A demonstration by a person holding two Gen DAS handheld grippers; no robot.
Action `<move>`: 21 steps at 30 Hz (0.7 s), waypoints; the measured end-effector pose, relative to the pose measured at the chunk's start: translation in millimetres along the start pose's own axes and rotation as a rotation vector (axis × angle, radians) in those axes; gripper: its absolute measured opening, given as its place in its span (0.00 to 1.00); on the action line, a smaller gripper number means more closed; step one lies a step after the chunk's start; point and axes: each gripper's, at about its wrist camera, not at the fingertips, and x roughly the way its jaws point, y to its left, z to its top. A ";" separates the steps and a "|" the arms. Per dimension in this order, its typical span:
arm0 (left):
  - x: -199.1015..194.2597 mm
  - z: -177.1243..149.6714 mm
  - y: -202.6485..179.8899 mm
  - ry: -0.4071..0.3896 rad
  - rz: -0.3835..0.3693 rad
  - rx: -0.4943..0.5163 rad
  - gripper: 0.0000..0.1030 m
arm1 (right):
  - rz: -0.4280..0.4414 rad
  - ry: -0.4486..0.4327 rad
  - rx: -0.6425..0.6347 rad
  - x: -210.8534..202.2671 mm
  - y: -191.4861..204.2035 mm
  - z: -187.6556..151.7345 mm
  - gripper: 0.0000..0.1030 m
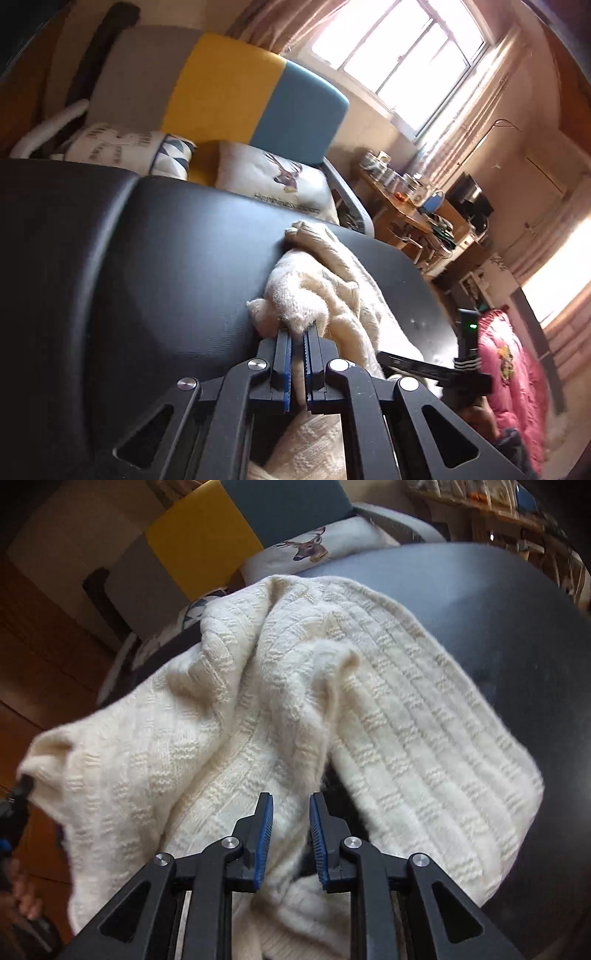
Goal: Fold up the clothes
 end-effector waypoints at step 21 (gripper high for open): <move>-50.4 -39.6 23.4 -0.078 0.130 0.049 0.05 | -0.348 0.008 -0.561 35.0 112.1 -59.0 0.08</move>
